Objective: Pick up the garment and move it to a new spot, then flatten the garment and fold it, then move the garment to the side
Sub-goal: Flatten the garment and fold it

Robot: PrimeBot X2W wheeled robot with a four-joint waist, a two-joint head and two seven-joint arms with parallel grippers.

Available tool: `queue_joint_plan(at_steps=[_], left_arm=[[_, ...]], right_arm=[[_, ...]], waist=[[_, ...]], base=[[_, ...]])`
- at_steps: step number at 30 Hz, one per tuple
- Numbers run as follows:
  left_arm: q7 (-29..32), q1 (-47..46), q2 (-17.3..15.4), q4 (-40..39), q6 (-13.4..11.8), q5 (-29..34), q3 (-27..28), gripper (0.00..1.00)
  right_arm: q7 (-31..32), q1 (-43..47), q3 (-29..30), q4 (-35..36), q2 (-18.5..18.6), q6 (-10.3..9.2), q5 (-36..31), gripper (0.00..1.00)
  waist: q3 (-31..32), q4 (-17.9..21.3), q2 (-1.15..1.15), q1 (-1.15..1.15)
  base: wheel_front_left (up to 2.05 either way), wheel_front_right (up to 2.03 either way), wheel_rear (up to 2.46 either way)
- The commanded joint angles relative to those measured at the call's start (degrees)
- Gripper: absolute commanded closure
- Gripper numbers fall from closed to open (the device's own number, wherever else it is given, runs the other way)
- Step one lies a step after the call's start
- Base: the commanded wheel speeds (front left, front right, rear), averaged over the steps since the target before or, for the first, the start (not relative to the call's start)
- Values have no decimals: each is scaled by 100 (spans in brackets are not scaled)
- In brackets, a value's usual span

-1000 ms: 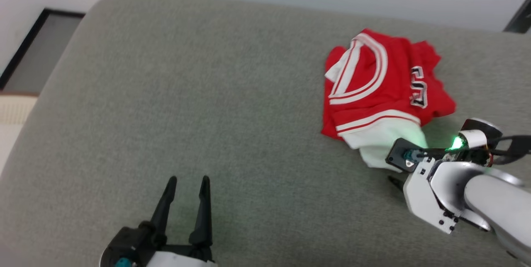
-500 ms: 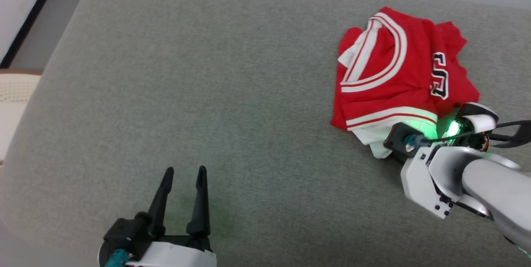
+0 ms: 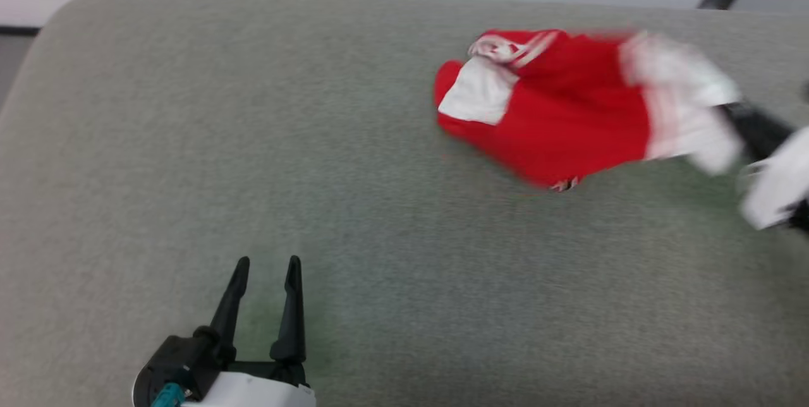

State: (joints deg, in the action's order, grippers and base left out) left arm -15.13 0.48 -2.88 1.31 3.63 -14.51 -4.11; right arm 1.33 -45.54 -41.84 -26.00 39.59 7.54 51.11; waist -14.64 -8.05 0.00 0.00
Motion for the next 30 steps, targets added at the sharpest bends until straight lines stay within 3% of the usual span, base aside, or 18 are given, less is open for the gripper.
queue_joint_plan(at_steps=[1, 5, 15, 24, 29, 30], left_arm=[[-2, 38, -1, 20, 50, 52, 7, 0], [-2, 23, -1, 53, 96, 106, 13, 0], [-2, -66, -2, 93, 182, 141, 39, 0], [-2, -168, -2, 184, 228, 145, 47, 0], [-2, -236, -2, 244, 249, 133, 51, 0], [-2, -259, -2, 265, 253, 125, 55, 0]], right_arm=[[-80, 200, 433, -301, -13, -10, 201, 100], [-168, 512, 1322, -1299, -246, -7, 303, 100], [-739, 539, 2385, -2729, -712, -8, -20, 100], [-1291, 129, 2988, -3498, -846, -8, -201, 100], [-1252, 29, 2965, -3939, -922, -8, -455, 100], [-1276, 6, 2977, -4014, -937, -8, -478, 85]], waist=[[53, 261, 0, 0], [21, 359, 0, 0], [-136, 403, 0, 0], [-207, 418, 0, 0], [-216, 426, 0, 0], [-205, 426, 0, 0]], base=[[0, 0, 0], [0, 0, 0], [0, 0, 0], [0, 0, 0], [0, 0, 0], [0, 0, 0]])
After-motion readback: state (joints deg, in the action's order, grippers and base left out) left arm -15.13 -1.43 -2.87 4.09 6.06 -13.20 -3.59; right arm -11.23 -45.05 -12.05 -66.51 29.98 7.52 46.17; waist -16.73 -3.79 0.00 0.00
